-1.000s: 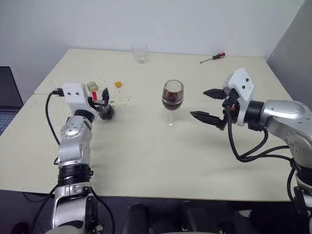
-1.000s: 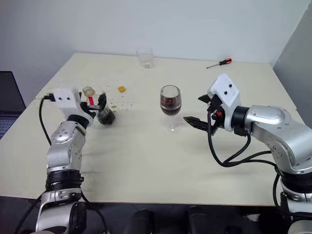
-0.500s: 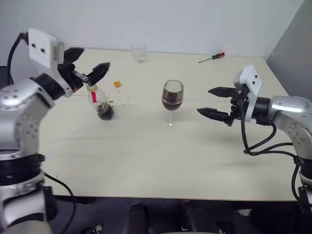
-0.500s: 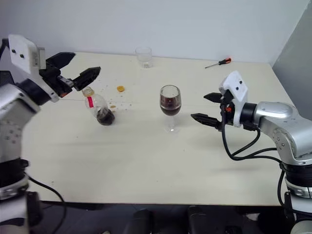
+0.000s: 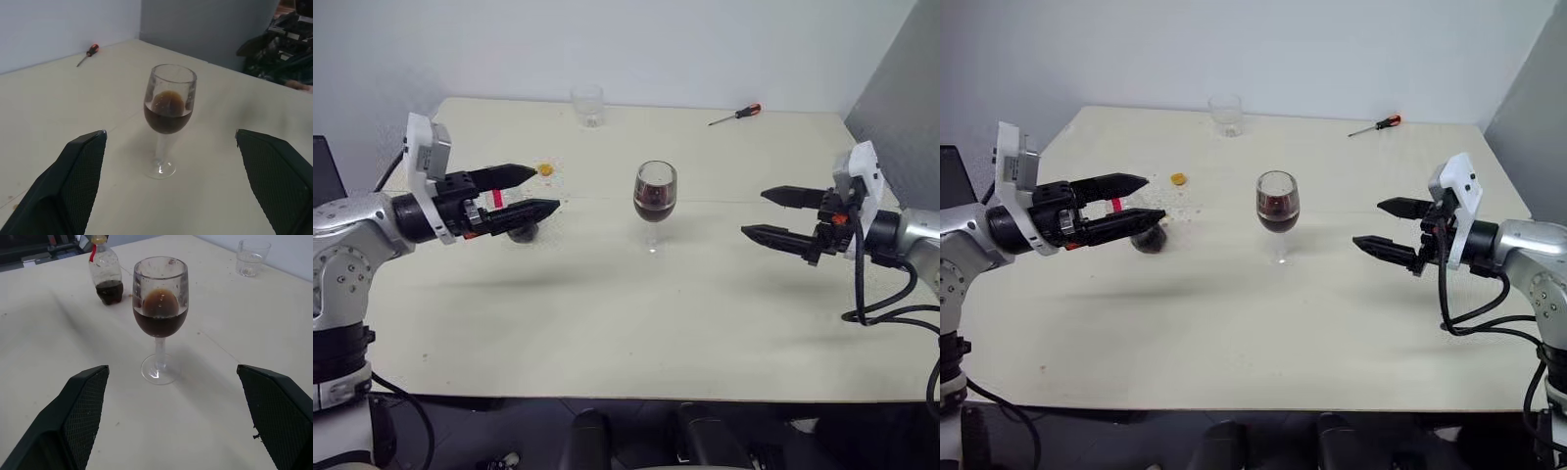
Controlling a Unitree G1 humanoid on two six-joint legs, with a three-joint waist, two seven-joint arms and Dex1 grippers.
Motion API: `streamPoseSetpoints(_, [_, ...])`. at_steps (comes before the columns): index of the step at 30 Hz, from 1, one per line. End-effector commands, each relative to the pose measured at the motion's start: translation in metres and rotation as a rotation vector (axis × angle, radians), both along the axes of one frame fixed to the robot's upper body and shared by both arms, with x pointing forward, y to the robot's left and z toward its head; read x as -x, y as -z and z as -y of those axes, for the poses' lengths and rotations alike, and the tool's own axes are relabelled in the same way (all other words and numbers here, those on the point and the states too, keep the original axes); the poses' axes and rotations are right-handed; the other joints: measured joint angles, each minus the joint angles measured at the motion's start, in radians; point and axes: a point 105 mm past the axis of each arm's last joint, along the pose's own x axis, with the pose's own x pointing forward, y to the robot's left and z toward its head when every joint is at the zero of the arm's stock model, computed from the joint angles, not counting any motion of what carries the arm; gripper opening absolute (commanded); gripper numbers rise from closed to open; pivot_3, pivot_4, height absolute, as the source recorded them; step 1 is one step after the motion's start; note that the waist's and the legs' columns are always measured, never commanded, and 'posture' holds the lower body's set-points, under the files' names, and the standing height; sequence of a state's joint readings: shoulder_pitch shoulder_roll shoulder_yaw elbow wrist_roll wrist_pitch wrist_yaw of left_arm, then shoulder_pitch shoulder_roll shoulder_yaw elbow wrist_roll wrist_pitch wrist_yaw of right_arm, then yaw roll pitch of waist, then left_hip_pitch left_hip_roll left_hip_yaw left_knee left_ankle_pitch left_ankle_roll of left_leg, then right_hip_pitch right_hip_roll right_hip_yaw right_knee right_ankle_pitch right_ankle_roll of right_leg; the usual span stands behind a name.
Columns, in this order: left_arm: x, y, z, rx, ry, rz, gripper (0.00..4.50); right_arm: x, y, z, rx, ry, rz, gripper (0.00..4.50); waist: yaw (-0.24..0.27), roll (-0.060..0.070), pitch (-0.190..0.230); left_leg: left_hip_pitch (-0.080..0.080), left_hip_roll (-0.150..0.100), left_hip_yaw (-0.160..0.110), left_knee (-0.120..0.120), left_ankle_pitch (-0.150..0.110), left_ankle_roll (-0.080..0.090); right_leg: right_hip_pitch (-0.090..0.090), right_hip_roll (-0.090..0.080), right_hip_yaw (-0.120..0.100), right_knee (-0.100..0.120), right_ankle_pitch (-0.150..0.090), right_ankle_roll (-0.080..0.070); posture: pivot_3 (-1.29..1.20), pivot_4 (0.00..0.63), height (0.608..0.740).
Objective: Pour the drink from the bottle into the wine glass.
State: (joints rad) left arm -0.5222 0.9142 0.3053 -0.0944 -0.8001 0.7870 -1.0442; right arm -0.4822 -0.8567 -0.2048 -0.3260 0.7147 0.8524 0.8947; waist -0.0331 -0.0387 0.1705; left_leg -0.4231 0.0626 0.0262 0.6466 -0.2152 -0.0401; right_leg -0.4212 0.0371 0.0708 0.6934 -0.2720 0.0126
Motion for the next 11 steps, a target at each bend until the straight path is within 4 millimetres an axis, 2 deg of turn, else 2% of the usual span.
streamPoseSetpoints(1, [0.004, -0.012, -0.007, 0.029, 0.016, 0.033, 4.47, 0.011, -0.008, -0.014, 0.006, -0.085, 0.03, 4.5, -0.001, 0.0, 0.0, 0.0, 0.0, 0.0, 0.0, 0.0, 0.0, 0.0, 0.0, 0.0, 0.0, 0.0, 0.0, 0.0, 0.15, 0.74])
streamPoseSetpoints(5, [0.007, -0.009, -0.008, 0.012, 0.028, 0.018, 4.47, 0.01, -0.021, -0.021, -0.019, -0.098, 0.07, 4.5, -0.002, 0.0, 0.0, 0.001, 0.0, 0.0, -0.001, 0.0, 0.0, 0.0, 0.001, 0.001, 0.001, 0.0, 0.0, 0.0, 0.15, 0.74])
streamPoseSetpoints(11, [0.01, -0.007, -0.011, -0.016, 0.035, -0.001, 4.47, 0.01, -0.022, -0.021, -0.008, -0.101, 0.073, 4.5, 0.0, 0.0, 0.0, 0.001, 0.0, 0.0, -0.001, 0.0, 0.0, 0.0, 0.001, 0.001, 0.0, 0.0, -0.001, 0.0, 0.15, 0.74])
